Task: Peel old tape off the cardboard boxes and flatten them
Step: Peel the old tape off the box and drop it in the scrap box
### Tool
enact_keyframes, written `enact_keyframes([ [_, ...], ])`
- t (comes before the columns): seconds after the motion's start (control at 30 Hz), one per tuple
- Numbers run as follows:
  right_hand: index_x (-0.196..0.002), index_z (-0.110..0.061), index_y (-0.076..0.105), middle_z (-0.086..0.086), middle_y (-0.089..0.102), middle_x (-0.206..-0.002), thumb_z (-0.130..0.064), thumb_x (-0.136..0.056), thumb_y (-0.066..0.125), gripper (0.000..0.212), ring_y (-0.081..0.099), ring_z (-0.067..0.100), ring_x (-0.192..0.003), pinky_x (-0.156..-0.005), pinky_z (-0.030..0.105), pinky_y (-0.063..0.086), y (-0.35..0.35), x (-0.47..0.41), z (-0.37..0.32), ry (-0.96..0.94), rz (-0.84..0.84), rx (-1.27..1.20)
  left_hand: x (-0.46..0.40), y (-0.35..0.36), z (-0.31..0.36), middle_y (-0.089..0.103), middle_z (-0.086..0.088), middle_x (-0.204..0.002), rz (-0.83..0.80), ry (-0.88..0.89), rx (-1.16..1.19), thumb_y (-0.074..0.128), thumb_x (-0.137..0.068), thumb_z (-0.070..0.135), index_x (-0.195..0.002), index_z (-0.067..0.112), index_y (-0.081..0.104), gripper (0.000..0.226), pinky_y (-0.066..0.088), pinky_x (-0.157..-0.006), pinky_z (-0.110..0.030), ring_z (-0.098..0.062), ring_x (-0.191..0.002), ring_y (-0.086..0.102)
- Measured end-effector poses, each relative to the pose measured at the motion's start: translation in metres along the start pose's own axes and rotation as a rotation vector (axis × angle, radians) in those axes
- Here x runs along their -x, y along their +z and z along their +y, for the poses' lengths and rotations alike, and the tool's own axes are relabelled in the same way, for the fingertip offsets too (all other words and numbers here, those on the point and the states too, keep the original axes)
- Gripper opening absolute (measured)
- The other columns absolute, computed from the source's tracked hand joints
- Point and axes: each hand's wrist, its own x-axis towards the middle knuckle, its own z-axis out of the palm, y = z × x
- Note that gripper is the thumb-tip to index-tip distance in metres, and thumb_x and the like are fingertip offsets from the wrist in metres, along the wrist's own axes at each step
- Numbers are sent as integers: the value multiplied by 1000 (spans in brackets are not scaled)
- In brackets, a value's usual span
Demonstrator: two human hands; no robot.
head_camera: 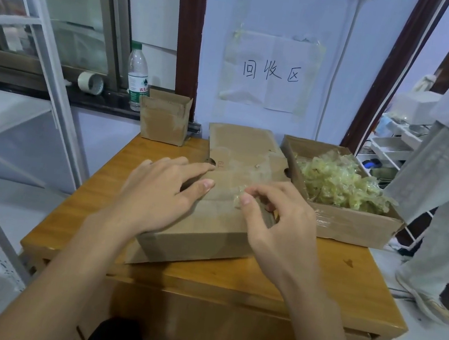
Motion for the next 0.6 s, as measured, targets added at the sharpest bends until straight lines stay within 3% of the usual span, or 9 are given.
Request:
enact_keyframes([
  [0.07,-106,-23,75,-19,63,-94,-28,-96,73,11,58,-2,-90,-75,10,44,-3,-3,0,6,10,-4,0,0,-1,54,16,-103,-2,1,-6,24,-105,62,-155,46,40,56,31,-81,-35,-9,-97,48],
  [0.13,-120,-22,71,-19,62,-89,-30,-94,76,28,56,-3,-87,-73,9,44,-5,-7,-1,53,-18,14,0,-1,-1,55,16,-104,-5,-1,-3,24,-105,62,-155,46,40,56,31,-81,-36,-10,-98,48],
  [0.23,-141,-24,60,-17,55,-93,-39,-98,69,46,53,5,-89,-81,23,47,-6,-9,-2,80,-152,176,1,-1,-2,55,17,-102,3,0,0,25,-104,63,-155,46,41,56,31,-80,-36,-10,-97,48],
  [0.3,-138,-23,63,-12,52,-99,-39,-100,66,41,53,13,-94,-90,38,50,-3,-3,-4,49,-163,278,0,-1,-2,55,17,-102,2,-3,0,25,-104,63,-154,46,42,55,31,-81,-36,-10,-98,48],
  [0.37,-129,-20,71,-10,54,-100,-32,-99,69,32,55,16,-93,-87,41,52,0,3,-3,3,-69,250,0,-1,-2,54,18,-101,6,-3,0,25,-104,63,-154,46,42,55,30,-81,-36,-10,-97,47],
  [0.47,-115,-22,74,-12,56,-100,-29,-96,73,20,56,12,-92,-83,33,50,4,6,-1,31,-10,192,1,0,-2,55,17,-103,3,2,-2,24,-103,64,-154,46,42,57,31,-80,-36,-10,-98,48],
  [0.6,-96,-30,63,-17,57,-95,-29,-95,74,12,55,5,-85,-76,26,42,7,3,-2,70,-1,138,1,0,-2,55,17,-103,1,4,-5,24,-104,63,-154,47,42,56,31,-81,-36,-10,-98,48],
])
